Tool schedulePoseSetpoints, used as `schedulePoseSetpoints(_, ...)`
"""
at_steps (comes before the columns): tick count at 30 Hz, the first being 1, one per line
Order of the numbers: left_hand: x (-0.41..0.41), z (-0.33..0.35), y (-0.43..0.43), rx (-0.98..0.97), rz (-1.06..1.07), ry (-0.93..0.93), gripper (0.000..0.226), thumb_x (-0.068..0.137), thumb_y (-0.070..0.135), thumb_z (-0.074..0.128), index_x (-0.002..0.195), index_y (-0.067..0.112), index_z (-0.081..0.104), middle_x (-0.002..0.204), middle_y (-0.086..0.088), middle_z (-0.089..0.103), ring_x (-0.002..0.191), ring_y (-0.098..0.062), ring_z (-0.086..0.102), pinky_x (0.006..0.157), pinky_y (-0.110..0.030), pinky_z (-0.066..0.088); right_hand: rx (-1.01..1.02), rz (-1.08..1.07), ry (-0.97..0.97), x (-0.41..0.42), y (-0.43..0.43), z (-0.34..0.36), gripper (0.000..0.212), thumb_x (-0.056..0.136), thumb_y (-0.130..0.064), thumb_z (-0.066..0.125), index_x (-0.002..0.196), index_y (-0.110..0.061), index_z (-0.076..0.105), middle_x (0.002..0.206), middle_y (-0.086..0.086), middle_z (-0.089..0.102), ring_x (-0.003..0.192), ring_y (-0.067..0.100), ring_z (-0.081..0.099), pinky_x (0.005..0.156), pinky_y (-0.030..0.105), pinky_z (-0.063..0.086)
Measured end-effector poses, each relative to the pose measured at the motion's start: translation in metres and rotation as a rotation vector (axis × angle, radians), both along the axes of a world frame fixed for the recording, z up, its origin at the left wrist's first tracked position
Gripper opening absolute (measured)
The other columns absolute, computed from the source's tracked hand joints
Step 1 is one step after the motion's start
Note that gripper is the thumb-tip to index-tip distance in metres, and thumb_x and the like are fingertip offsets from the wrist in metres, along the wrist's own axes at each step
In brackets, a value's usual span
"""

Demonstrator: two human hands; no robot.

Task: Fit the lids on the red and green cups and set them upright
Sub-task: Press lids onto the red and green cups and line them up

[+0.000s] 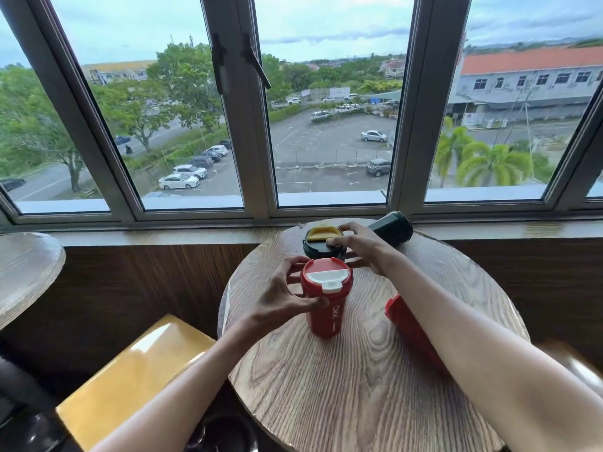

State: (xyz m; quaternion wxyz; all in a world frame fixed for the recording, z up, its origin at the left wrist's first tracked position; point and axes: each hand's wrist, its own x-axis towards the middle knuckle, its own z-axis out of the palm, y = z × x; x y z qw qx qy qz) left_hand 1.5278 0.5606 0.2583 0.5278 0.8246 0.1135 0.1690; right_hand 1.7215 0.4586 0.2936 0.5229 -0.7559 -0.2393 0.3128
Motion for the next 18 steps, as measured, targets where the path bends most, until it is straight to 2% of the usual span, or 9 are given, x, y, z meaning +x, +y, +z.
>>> schedulePoseSetpoints(3,0.0010,0.0009,-0.0001,-0.003,0.012,-0.006,0.080,0.052,0.043,0.085,0.121,0.027,0.049,0.119,0.007,0.061,0.109,-0.004,0.060,0.088,-0.028,0.056,0.000,-0.003,-0.008,0.0008,0.0001,-0.0017,0.052,0.083,-0.022,0.073,0.130,-0.020,0.050,0.098,0.006,0.063,0.091,0.022,0.065,0.073,0.034,0.054)
schedulePoseSetpoints(6,0.0011,0.0015,0.0010,-0.004,0.017,-0.022,0.085,0.052,0.044,0.084,0.126,0.018,0.050,0.121,0.001,0.062,0.110,-0.010,0.061,0.086,-0.030,0.057,0.010,-0.009,-0.007,-0.0002,-0.0011,-0.0009,0.052,0.083,-0.021,0.073,0.130,-0.019,0.051,0.094,0.003,0.062,0.085,0.018,0.065,0.066,0.030,0.053)
schedulePoseSetpoints(9,0.0027,0.0031,0.0009,-0.021,0.002,-0.022,0.088,0.052,0.042,0.083,0.129,0.016,0.049,0.121,0.003,0.061,0.107,-0.003,0.062,0.081,-0.023,0.056,0.011,-0.012,-0.035,-0.0004,-0.0019,-0.0004,0.051,0.084,-0.022,0.072,0.130,-0.019,0.051,0.093,0.001,0.060,0.083,0.015,0.063,0.064,0.026,0.050)
schedulePoseSetpoints(13,0.0056,0.0031,-0.0011,-0.055,-0.024,-0.020,0.080,0.054,0.038,0.084,0.124,0.023,0.051,0.121,0.005,0.060,0.105,0.003,0.062,0.079,-0.021,0.056,0.004,-0.013,-0.068,0.0014,-0.0014,-0.0044,0.055,0.081,-0.026,0.074,0.131,-0.019,0.052,0.113,0.011,0.061,0.095,0.021,0.065,0.087,0.036,0.055)
schedulePoseSetpoints(14,0.0053,0.0028,-0.0011,-0.060,-0.023,-0.017,0.078,0.054,0.039,0.085,0.123,0.026,0.051,0.121,0.004,0.061,0.106,0.001,0.062,0.080,-0.022,0.056,0.005,-0.009,-0.068,0.0010,-0.0018,-0.0047,0.055,0.081,-0.026,0.074,0.131,-0.019,0.052,0.114,0.011,0.060,0.095,0.021,0.065,0.087,0.036,0.055)
schedulePoseSetpoints(18,0.0015,0.0040,-0.0023,-0.055,-0.031,-0.001,0.078,0.053,0.043,0.082,0.121,0.031,0.048,0.123,0.008,0.057,0.109,-0.001,0.058,0.079,-0.019,0.054,0.029,-0.010,-0.055,-0.0032,-0.0035,-0.0028,0.056,0.083,-0.023,0.073,0.134,-0.017,0.050,0.112,0.011,0.060,0.086,0.015,0.064,0.068,0.025,0.050)
